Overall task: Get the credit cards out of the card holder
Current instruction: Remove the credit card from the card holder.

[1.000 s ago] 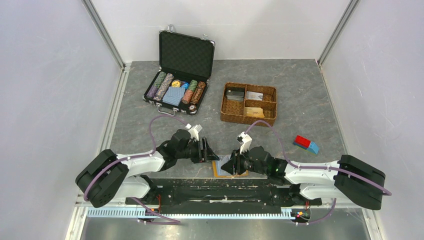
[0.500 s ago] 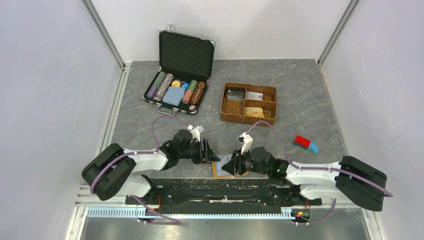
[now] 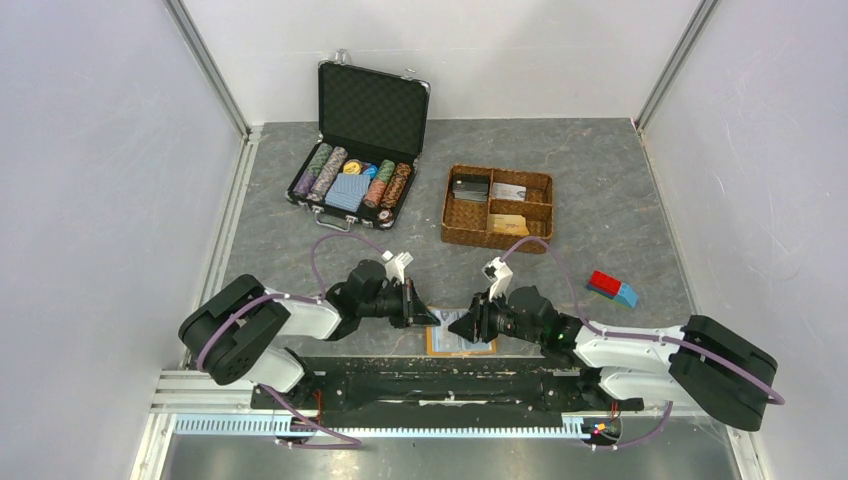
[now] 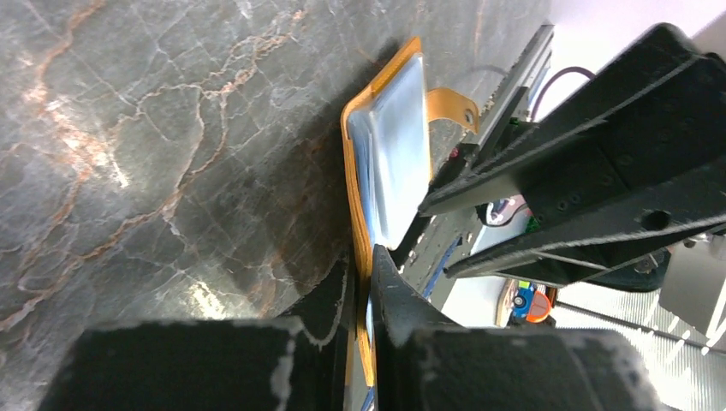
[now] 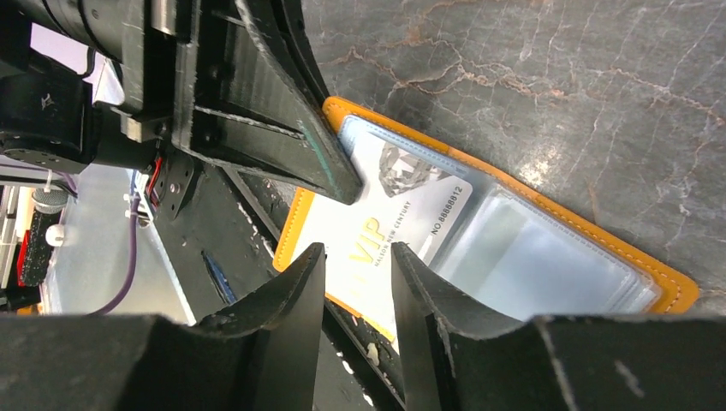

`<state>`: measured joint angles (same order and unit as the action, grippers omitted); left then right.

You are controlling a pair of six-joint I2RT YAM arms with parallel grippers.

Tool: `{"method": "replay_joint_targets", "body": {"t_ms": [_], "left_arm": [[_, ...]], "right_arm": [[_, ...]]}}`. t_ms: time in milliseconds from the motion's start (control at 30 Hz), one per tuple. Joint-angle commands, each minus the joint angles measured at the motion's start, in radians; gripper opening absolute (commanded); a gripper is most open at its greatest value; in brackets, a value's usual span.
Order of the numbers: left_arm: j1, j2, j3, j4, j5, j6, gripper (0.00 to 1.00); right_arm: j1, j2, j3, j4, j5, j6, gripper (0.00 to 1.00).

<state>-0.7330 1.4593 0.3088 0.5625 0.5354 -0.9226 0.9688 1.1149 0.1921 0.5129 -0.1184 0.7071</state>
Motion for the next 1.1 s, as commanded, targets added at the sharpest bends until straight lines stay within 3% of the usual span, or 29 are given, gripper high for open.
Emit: {"method": "replay_joint_targets", "body": {"t_ms": [0, 233, 533, 800, 1067], "left_arm": [[-0.005, 0.001, -0.034, 0.167, 0.049, -0.029, 0.06], [-0.005, 0.017, -0.052, 0.252, 0.078, -0.042, 0.02], [-0.004, 0.058, -0.068, 0.436, 0.136, -0.134, 0.02], [-0.003, 0.129, -0.089, 0.602, 0.168, -0.211, 0.02], [-0.003, 0.170, -0.092, 0.659, 0.178, -0.230, 0.02]], "right_arm": [[-0.024, 0.025, -0.027, 0.083, -0.055, -0.002, 0.36], [-0.099, 0.040, -0.132, 0.298, -0.193, 0.009, 0.37], [-0.145, 0.176, -0.187, 0.587, -0.319, 0.066, 0.39], [-0.164, 0.194, -0.228, 0.602, -0.306, 0.069, 0.42], [-0.179, 0.135, -0.215, 0.386, -0.228, 0.018, 0.43]]}}
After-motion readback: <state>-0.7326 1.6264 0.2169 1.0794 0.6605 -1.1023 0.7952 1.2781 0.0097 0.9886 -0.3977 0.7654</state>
